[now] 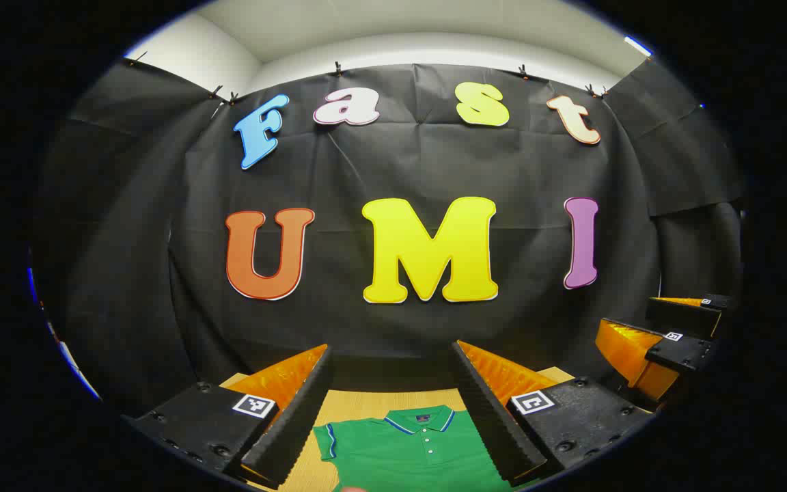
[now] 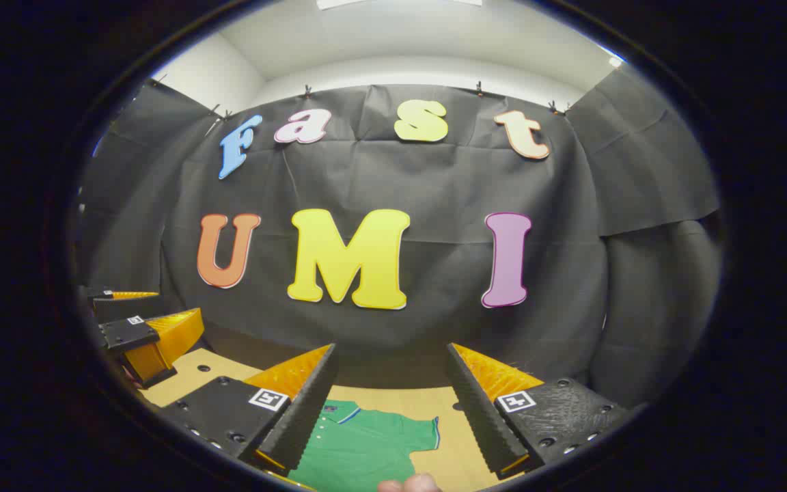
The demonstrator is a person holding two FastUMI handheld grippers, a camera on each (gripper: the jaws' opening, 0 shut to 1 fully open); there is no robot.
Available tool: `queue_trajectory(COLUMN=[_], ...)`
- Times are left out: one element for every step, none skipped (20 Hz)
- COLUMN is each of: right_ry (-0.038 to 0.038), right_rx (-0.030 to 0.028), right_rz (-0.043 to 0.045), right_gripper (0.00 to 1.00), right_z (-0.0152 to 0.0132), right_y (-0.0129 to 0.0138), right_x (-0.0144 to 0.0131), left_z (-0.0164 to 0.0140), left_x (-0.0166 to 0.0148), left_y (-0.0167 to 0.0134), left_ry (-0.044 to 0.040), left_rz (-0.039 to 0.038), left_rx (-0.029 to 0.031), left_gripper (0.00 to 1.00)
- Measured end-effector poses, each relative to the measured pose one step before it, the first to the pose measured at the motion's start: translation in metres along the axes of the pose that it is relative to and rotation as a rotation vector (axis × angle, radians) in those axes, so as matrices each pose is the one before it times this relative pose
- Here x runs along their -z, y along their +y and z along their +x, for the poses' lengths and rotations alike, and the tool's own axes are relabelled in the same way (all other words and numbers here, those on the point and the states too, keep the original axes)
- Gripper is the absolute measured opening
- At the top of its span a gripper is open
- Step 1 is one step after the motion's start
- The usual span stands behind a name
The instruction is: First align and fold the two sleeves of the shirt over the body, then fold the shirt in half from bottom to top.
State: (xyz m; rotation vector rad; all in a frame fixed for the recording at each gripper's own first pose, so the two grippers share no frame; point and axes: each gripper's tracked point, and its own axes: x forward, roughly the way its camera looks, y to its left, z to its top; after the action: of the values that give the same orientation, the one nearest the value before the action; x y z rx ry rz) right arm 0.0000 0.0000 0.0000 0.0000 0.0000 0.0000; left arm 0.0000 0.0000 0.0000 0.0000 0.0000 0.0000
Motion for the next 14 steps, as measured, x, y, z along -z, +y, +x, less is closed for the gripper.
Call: queue_trajectory(right_ry=[-0.00057,0.00147,0.00220,0.00284,-0.00009,-0.00098,0.00072,0.00280,0.00278,0.00258,0.00196,0.00197,0.00358,0.00135], right_rx=[0.00794,0.00449,0.00296,0.00113,-0.00194,-0.00033,-0.00191,-0.00512,-0.00333,-0.00408,-0.00118,-0.00327,-0.00242,0.00004], right_rz=[0.00356,0.00806,0.00727,0.00453,-0.00053,-0.00319,-0.00112,0.00131,-0.00068,-0.00095,0.00050,0.00485,0.00312,-0.00034], right_gripper=[0.95,0.96,0.96,0.95,0.95,0.96,0.95,0.96,0.96,0.96,0.96,0.95,0.95,0.96], right_z=[0.00145,0.00113,0.00167,0.00208,0.00090,0.00190,0.00003,0.00056,0.00077,0.00047,0.00025,0.00011,-0.00051,-0.00005], right_y=[-0.00357,-0.00148,-0.00045,-0.00045,-0.00008,-0.00022,0.00023,0.00117,0.00093,0.00007,-0.00091,0.00049,-0.00086,-0.00097], right_x=[-0.00061,0.00026,0.00010,0.00091,-0.00063,0.00019,0.00004,0.00164,0.00082,0.00125,-0.00017,0.00136,0.00128,0.00000], left_z=[0.00174,0.00094,0.00091,0.00050,0.00057,0.00140,0.00053,0.00015,0.00037,-0.00031,-0.00026,-0.00102,-0.00108,-0.00075], left_x=[0.00084,0.00081,0.00073,0.00054,-0.00010,0.00004,-0.00135,0.00010,-0.00032,0.00042,-0.00020,0.00006,-0.00132,-0.00055], left_y=[-0.00129,0.00009,0.00000,-0.00050,-0.00129,-0.00003,0.00053,0.00125,0.00094,0.00141,-0.00013,-0.00044,-0.00103,-0.00076], left_ry=[0.00234,0.00082,0.00185,0.00065,-0.00149,-0.00152,-0.00152,-0.00347,-0.00139,0.00046,0.00027,0.00072,-0.00035,-0.00120], left_rz=[0.00225,-0.00075,-0.00245,-0.00287,-0.00111,0.00178,0.00340,0.00166,0.00129,0.00045,-0.00055,0.00131,0.00356,0.00399], left_rx=[-0.00005,0.00135,0.00009,0.00089,0.00107,0.00072,-0.00171,-0.00273,-0.00348,-0.00483,-0.00323,-0.00181,-0.00012,-0.00034], left_gripper=[1.00,1.00,1.00,1.00,1.00,1.00,1.00,1.00,1.00,1.00,1.00,1.00,1.00,1.00])
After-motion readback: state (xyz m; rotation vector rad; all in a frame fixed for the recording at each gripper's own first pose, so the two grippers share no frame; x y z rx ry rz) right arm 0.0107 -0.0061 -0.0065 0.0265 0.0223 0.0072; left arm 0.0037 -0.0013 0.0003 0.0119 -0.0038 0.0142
